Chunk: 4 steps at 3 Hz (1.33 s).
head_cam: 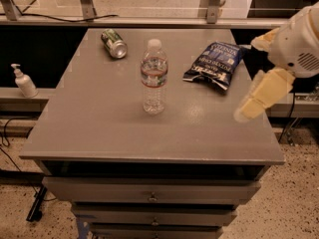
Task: Knock water bottle over
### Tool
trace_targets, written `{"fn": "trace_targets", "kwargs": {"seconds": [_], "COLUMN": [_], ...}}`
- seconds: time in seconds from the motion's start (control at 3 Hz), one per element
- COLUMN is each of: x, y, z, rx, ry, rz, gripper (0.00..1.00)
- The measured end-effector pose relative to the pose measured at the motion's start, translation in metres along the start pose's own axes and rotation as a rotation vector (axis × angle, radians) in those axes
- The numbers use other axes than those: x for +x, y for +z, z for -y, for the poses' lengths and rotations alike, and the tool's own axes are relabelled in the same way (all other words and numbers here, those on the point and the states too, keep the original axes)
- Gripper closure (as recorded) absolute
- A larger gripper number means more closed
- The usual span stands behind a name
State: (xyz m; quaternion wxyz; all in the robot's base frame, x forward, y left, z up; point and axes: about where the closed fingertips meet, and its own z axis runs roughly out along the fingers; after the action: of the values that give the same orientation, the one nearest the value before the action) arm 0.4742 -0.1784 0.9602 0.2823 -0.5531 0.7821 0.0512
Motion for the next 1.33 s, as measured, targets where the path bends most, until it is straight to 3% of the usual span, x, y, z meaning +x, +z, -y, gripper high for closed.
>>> {"fn": "trace_targets", "kwargs": {"seconds": [0.33,0.67,1.33], "x": [-0.036,-0.075,-0.081], "y": [0.025,0.044,0.042], "z": [0.013,0.014,0.010], "rx": [0.016,-0.025,-0.044], "ry": [0.043,0.093,0.100], "rz": [0.185,0.341,0.364], "gripper": [0.00,0.00,0.00]}}
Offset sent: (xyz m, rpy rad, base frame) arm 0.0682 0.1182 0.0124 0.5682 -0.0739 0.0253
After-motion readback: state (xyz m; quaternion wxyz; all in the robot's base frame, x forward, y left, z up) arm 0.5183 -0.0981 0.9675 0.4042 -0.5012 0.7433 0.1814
